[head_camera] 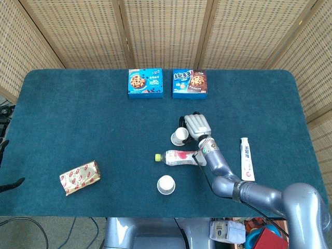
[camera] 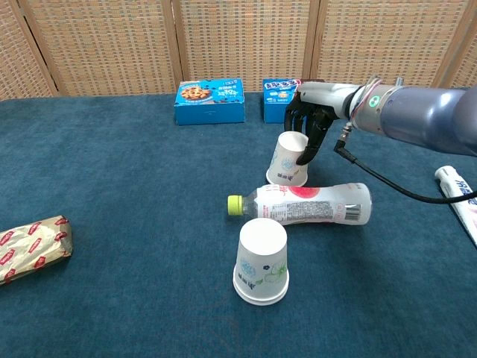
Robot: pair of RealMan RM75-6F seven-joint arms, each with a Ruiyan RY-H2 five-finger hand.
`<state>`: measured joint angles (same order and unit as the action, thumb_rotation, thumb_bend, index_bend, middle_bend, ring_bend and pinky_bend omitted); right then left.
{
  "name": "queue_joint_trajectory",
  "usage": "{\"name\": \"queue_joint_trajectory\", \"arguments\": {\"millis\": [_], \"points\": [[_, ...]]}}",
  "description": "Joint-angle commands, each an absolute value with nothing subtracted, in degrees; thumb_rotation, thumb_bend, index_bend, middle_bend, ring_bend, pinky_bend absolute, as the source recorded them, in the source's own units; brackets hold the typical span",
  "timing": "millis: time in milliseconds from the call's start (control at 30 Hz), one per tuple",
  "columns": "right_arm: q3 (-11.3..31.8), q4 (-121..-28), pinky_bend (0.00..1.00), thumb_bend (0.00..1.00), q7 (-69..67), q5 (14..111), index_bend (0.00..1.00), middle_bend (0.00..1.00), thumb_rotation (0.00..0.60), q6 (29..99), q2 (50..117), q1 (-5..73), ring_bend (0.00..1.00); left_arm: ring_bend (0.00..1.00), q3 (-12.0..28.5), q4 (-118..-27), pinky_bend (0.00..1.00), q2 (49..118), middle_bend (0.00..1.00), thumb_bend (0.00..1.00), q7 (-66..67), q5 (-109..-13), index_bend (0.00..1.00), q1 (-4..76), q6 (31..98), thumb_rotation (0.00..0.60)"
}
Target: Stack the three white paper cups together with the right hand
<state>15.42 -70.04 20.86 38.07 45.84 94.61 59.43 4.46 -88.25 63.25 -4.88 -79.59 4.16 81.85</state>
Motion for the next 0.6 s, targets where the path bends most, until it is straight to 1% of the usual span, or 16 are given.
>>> {"name": "queue_joint_trajectory", "arguments": {"millis": [33, 100, 167, 267, 467, 600], "points": [[15.94, -72.45, 0.23, 0.25, 20.39, 39.07, 0.52, 0.58, 0.6, 46.44, 93.21, 58.91, 0.45, 0.0, 4.42, -88.27, 0.0, 63.26, 0.0, 0.13, -4.81, -79.65, 0.0, 4.13, 81.92, 0.6], [16.06, -75.54, 0.23, 0.26, 20.22, 40.42, 0.52, 0.58, 0.6, 47.06, 91.45, 58.45, 0.45, 0.0, 4.41, -88.28, 0.0, 63.29, 0.0, 0.13, -4.68, -79.69, 0.0, 4.16, 81.95, 0.6], [15.9, -82.1, 0.23, 0.27, 19.91, 43.68, 0.52, 0.58, 0.6, 48.06, 87.59, 57.37, 0.45, 0.0, 4.4, -88.28, 0.0, 63.34, 0.0, 0.13, -4.37, -79.77, 0.0, 4.26, 81.93, 0.6], [15.48, -89.25, 0.23, 0.29, 19.94, 46.38, 0.52, 0.58, 0.6, 48.98, 83.03, 56.04, 0.45, 0.0, 4.33, -88.31, 0.0, 63.47, 0.0, 0.13, -4.06, -79.9, 0.0, 4.27, 82.02, 0.6], [13.63, -109.09, 0.23, 0.3, 19.69, 53.68, 0.52, 0.58, 0.6, 51.15, 70.37, 51.65, 0.45, 0.0, 3.88, -88.77, 0.0, 63.37, 0.0, 0.13, -4.03, -80.84, 0.0, 4.03, 82.65, 0.6], [12.2, -114.96, 0.23, 0.31, 19.99, 57.05, 0.52, 0.58, 0.6, 52.15, 66.38, 49.91, 0.45, 0.0, 3.63, -88.79, 0.0, 63.31, 0.0, 0.13, -4.27, -81.38, 0.0, 3.86, 83.04, 0.6]]}}
